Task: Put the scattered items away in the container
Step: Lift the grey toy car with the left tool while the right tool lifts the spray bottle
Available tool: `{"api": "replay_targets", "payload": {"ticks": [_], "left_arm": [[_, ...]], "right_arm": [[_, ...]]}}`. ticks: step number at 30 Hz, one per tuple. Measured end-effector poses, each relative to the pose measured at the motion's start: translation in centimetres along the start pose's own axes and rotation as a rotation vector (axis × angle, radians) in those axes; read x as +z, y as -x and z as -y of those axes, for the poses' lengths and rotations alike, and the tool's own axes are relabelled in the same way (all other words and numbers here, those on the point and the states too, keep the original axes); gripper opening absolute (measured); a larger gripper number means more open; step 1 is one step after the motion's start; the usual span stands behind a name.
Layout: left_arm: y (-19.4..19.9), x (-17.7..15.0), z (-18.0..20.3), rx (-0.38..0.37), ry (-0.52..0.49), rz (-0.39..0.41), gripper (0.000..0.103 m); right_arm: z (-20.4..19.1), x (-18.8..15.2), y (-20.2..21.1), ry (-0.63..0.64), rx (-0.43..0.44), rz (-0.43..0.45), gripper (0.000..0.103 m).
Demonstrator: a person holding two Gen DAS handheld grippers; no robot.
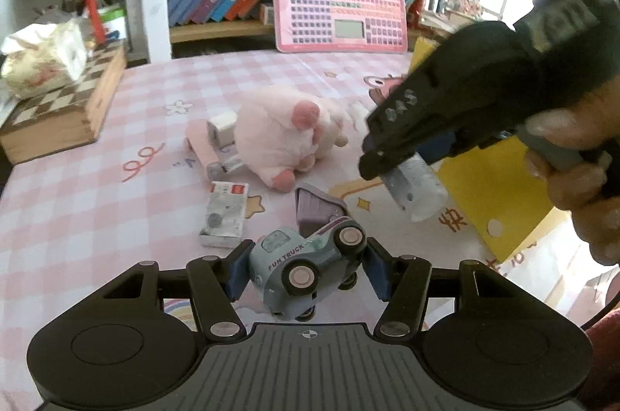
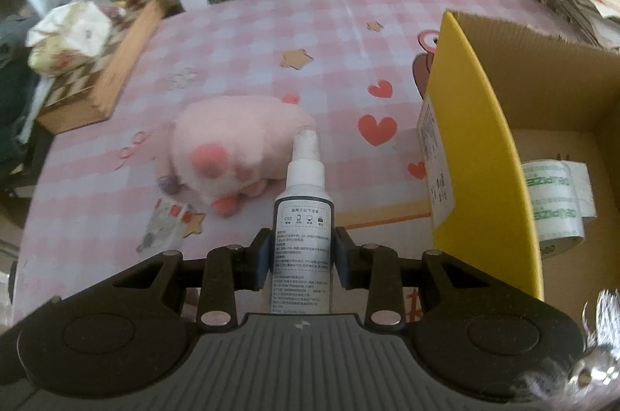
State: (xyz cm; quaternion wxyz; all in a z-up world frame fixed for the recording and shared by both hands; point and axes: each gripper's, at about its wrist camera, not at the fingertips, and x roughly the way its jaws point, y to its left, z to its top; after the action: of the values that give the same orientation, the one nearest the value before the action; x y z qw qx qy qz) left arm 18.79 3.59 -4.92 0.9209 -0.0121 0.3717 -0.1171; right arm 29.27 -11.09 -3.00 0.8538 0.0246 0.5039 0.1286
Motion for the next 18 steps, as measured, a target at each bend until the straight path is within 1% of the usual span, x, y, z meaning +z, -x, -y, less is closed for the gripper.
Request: {"api": "replay_targets", "payload": {"ticks": [4,10,18], "left_arm": [[1.9,-0.2,0.0,0.01,0.006,0.026,0.059],[4.2,-0.5,0.9,0.012,-0.022,0.045,0.059],[7.7,-0.7,1.3,0.003,0.004,0.088,0.059]], "right_arm": [[-0.4,-1.2,1.8,0.034,0.033,0.016,0.031],[-0.5,-3.2,4.6,0.107,0.072,0.055,0.031],[-0.9,-6.1,7.9,0.169,0.122,0.105,0.031]]}}
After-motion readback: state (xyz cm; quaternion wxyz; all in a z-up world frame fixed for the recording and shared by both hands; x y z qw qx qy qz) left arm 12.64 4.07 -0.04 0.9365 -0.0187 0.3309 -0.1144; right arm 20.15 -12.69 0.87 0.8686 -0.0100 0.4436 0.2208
